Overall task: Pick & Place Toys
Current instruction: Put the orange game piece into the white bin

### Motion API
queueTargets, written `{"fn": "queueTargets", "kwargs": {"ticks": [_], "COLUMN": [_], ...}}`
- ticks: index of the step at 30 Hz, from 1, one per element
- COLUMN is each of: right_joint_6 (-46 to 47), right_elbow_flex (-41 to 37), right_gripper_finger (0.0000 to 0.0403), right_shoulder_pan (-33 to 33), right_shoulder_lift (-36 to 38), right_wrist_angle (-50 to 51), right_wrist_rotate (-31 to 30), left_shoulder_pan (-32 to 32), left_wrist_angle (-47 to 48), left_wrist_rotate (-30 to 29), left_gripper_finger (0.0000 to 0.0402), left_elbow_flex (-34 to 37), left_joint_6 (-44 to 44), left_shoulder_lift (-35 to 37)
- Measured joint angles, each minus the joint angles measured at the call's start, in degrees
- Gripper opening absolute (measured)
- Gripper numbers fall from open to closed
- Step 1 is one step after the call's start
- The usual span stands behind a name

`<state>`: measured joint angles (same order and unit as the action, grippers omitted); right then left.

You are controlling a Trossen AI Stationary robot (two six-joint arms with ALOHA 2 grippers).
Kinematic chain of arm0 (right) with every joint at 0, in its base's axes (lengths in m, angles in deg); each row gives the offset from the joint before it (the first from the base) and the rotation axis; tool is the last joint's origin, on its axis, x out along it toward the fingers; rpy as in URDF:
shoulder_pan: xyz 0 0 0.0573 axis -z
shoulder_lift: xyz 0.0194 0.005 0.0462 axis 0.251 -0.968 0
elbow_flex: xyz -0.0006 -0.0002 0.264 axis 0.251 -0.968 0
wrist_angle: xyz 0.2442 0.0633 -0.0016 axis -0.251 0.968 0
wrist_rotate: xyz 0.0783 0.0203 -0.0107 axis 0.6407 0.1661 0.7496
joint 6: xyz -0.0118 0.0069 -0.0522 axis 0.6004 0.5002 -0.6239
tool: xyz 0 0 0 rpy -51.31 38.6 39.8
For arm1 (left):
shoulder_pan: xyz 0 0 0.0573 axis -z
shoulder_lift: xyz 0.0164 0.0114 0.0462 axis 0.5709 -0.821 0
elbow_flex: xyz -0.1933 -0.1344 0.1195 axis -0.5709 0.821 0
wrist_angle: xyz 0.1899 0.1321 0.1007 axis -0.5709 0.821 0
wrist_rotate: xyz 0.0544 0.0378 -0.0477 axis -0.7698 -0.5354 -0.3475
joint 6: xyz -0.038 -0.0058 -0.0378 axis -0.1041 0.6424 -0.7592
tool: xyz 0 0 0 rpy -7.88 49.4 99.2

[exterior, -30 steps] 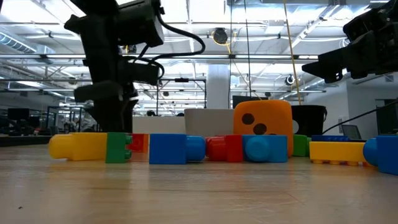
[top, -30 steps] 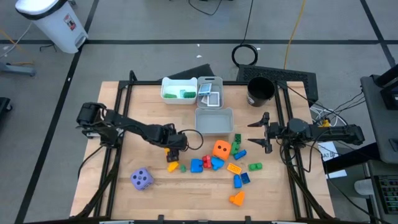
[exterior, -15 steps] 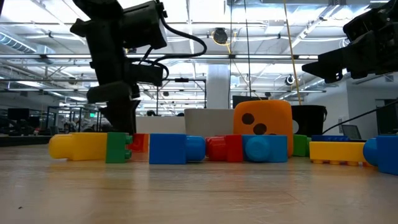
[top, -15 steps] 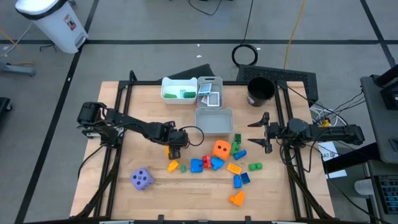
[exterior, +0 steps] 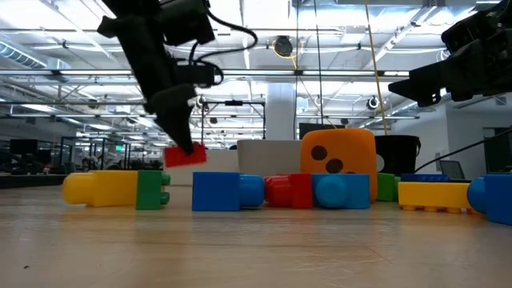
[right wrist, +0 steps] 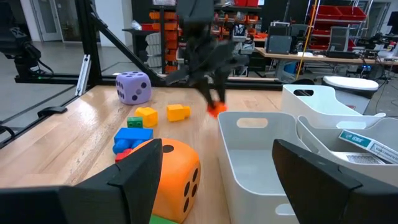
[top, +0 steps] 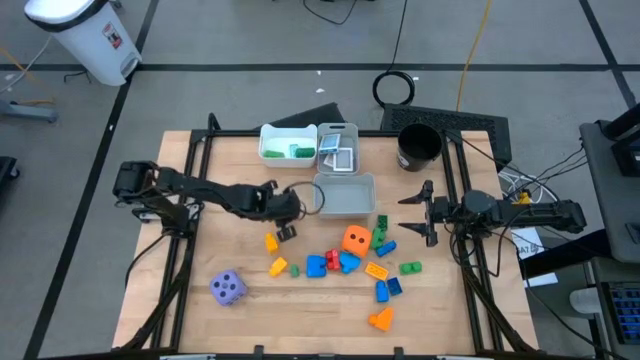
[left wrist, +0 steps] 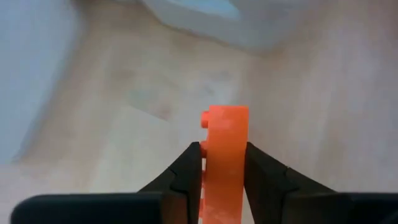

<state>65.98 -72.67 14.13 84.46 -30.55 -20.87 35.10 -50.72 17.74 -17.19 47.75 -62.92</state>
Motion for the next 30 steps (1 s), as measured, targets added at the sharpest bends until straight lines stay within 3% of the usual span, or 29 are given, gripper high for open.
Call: {"fn": "queueTargets", "kwargs": {"ticks": [4, 11, 16, 23, 30], "right_joint_6": [0.0, 0.0, 0.0, 0.0, 0.0], "right_elbow_flex": [0.0, 0.01, 0.01, 0.01, 0.01], "right_gripper_finger": [0.0279, 0.0279, 0.0279, 0.0279, 0.0279], "right_shoulder_pan": [-0.01, 0.01, 0.0, -0.02, -0.02], "right_shoulder_lift": [-0.02, -0.02, -0.01, -0.02, -0.02], "right_wrist_angle": [0.0, 0.0, 0.0, 0.0, 0.0], "right_wrist_rotate": [0.0, 0.0, 0.0, 0.0, 0.0], "left_shoulder_pan": [-1.73, -8.41, -15.77, -25.47, -29.54], "left_wrist_angle": [-0.53, -9.19, -15.95, -19.83, -20.26], "left_wrist_rotate": [-6.57, -16.39, -15.67, -9.62, -6.76], "left_gripper_finger": [0.0116, 0.0089, 0.0101, 0.011, 0.0105], "left_elbow_flex": [0.0, 0.0, -0.02, -0.02, -0.02], "left_joint_6": [-0.31, 4.03, 6.84, 3.94, 0.64], "left_shoulder_lift": [4.03, 8.32, 7.28, 3.34, -2.21]}}
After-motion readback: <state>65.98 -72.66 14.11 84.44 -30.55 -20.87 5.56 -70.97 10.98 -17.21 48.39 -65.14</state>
